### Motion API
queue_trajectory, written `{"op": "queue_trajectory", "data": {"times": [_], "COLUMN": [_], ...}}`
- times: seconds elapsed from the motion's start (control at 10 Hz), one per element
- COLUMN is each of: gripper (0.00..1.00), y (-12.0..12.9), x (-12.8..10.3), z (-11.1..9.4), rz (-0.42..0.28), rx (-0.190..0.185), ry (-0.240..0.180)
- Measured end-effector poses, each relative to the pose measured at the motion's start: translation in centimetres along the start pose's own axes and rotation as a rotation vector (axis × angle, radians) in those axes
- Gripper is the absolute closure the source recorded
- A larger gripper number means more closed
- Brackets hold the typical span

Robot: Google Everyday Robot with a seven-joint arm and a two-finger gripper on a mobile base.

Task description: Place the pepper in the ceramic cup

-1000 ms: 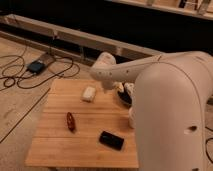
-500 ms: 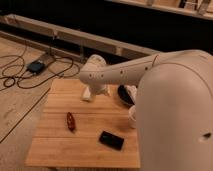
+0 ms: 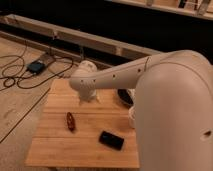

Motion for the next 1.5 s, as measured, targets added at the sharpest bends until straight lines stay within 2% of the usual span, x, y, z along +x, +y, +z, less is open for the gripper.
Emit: {"op": "queue_trajectory", "data": {"times": [0.3,0.8,1.0,1.3,1.5], "gripper": [0.36,0.36,0.36,0.36,0.36], "y": [2.3,3.2,4.7,7.5,8.6], "x": [2.0,3.4,3.5,3.7,4.2], "z": [2.0,5.1,4.6,2.4,1.9], "rz": [-0.106,-0.193,-0.228,-0.295,-0.318], "rx": [-0.025,-0.019,-0.043,-0.094,-0.116], "ry": [0.036,0.069,0.059,0.026,0.028]}}
